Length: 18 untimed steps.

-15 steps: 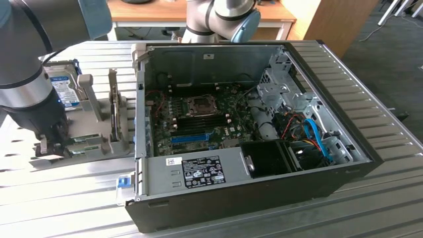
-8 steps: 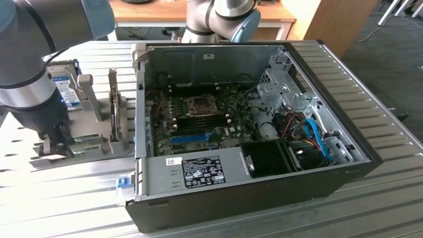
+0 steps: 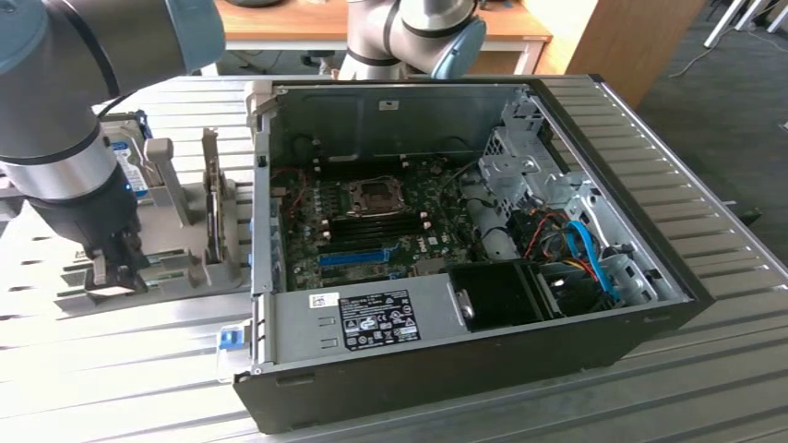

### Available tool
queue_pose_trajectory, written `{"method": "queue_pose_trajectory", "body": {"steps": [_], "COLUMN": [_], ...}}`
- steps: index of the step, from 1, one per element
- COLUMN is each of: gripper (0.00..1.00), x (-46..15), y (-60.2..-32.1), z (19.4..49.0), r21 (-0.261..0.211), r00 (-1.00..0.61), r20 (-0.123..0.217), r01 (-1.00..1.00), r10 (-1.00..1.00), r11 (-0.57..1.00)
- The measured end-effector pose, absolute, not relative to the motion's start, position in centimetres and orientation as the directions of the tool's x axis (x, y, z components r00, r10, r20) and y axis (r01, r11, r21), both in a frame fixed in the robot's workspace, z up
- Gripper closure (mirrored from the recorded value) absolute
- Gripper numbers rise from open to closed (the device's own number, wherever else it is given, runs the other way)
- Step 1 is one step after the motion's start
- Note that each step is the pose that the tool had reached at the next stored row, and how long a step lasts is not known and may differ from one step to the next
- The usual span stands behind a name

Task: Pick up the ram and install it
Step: 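Pick up the ram and move it above insertion slot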

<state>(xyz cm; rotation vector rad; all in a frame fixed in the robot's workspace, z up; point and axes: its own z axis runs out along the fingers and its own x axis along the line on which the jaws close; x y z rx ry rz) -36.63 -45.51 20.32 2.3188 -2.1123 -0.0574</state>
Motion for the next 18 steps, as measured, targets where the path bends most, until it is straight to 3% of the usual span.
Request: {"method": "queue_pose_trajectory", "body": {"steps": [15, 17, 18], "gripper": [0.58, 0.6, 0.66], "x": [-36.21, -36.21, -36.21], "y": [-45.51, -45.51, -45.51], "z": [20.31, 20.31, 20.31], "r21": [0.028, 0.028, 0.028], "r00": [0.093, 0.093, 0.093], "r20": [-0.024, -0.024, -0.024], "r01": [-0.995, -0.995, -0.995], "r10": [-0.995, -0.995, -0.995], "r11": [-0.093, -0.093, -0.093]}}
